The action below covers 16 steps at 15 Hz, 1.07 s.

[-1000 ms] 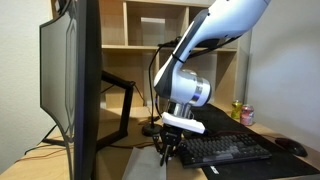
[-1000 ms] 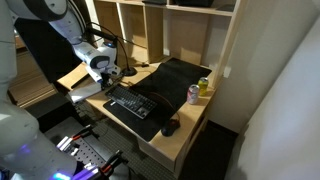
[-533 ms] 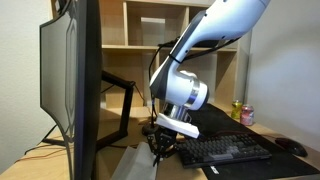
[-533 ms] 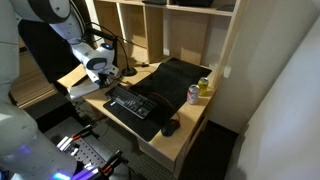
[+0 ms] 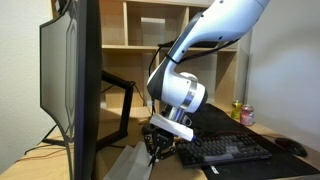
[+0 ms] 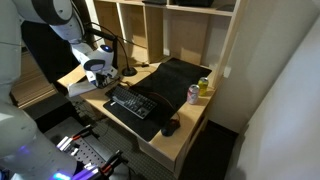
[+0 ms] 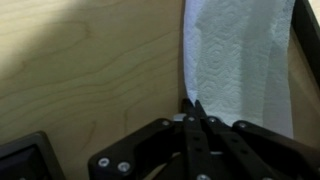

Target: Move the paper away from the computer

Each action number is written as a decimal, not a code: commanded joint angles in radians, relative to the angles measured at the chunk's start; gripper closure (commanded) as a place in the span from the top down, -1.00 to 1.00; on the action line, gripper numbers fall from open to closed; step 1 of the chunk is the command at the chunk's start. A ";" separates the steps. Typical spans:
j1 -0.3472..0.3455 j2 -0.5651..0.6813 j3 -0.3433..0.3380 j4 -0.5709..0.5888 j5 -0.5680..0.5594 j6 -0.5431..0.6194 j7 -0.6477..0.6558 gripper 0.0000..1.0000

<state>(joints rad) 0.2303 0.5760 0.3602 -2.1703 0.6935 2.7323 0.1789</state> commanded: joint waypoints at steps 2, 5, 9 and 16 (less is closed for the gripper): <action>0.082 -0.214 -0.116 -0.225 -0.035 0.054 0.223 -1.00; 0.125 -0.356 -0.207 -0.382 -0.128 0.056 0.407 -1.00; 0.071 -0.583 -0.212 -0.605 -0.166 0.196 0.531 -1.00; 0.073 -0.894 -0.343 -0.616 0.356 0.185 0.083 -1.00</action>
<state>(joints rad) 0.2935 -0.1708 0.0996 -2.7850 0.9042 2.9852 0.4546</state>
